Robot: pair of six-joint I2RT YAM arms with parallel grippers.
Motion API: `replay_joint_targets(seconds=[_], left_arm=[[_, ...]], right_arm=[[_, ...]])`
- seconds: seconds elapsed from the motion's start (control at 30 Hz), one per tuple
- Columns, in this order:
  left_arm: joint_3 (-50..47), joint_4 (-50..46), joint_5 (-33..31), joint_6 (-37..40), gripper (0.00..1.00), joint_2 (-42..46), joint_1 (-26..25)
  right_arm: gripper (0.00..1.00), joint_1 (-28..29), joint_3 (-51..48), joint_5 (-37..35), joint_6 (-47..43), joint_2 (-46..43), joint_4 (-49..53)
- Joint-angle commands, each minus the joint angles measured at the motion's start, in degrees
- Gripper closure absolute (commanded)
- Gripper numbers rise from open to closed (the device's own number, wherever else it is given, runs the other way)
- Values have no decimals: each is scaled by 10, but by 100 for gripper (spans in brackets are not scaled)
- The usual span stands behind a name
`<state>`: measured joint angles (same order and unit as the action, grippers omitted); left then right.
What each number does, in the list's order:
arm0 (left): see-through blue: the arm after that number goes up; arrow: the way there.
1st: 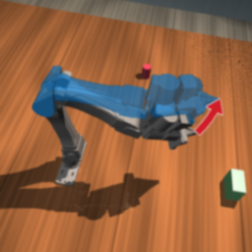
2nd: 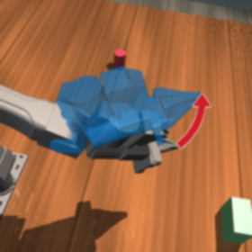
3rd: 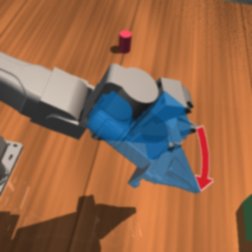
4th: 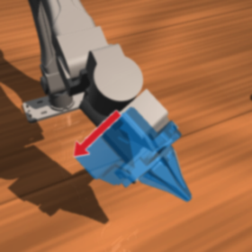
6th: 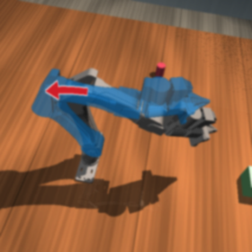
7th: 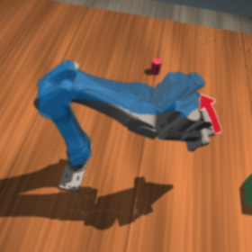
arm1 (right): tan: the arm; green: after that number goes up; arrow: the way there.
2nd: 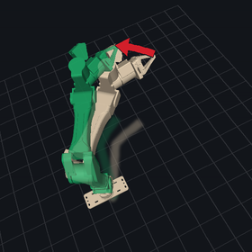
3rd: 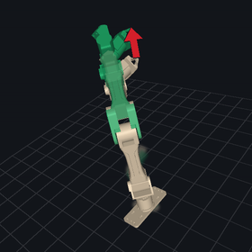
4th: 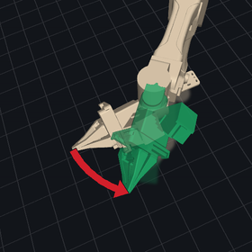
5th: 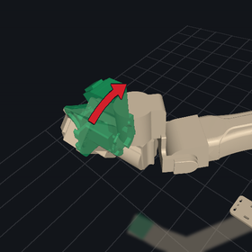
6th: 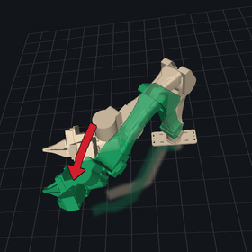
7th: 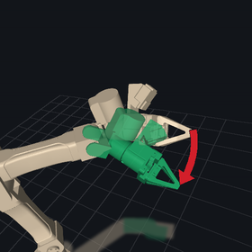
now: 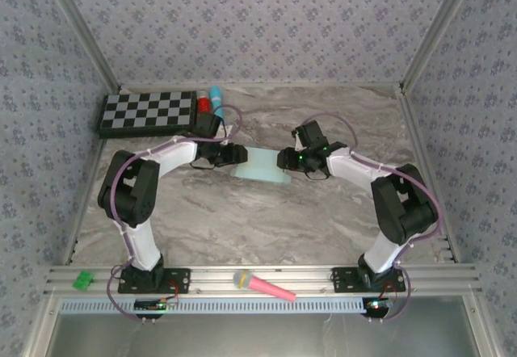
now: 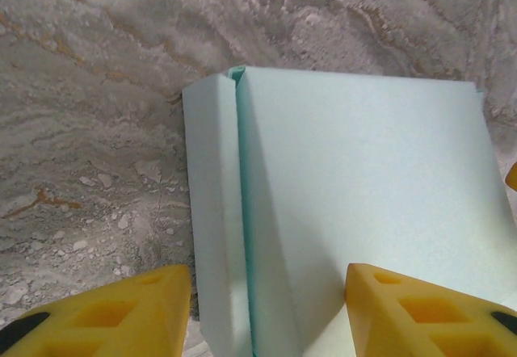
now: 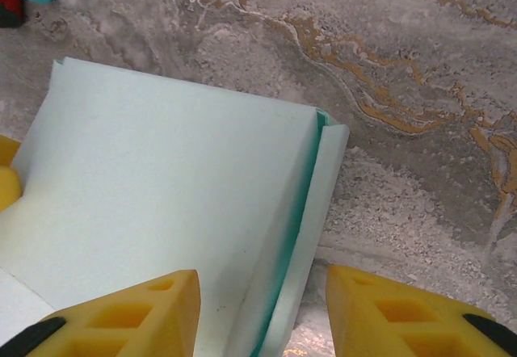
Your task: Fold the paper box
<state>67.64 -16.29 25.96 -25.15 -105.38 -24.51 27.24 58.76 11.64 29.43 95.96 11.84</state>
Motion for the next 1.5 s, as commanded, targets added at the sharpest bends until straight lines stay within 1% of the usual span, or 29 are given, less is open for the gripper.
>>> replay_joint_targets(seconds=[0.0,0.23,0.47,0.63,0.9,1.13,1.33,1.47], left_arm=[[-6,7,-6,-3,47,-11,-6],[-16,19,-8,-12,51,-19,-12],[-25,25,-10,-21,62,-19,-15],[-42,25,-26,-34,62,-3,-20],[-90,25,-73,-78,62,49,-44],[-149,30,-123,-140,61,106,-68],[-194,54,-118,-171,60,148,-91],[-213,63,-113,-181,60,155,-107]], right_arm=[[55,-2,-1,-3,9,19,13],[59,-1,6,4,7,42,11],[66,3,22,12,-3,68,17],[70,6,46,19,-26,93,38],[70,16,116,37,-94,142,85],[69,23,186,67,-169,193,134],[69,34,244,62,-216,233,186],[69,45,271,33,-247,249,208]])
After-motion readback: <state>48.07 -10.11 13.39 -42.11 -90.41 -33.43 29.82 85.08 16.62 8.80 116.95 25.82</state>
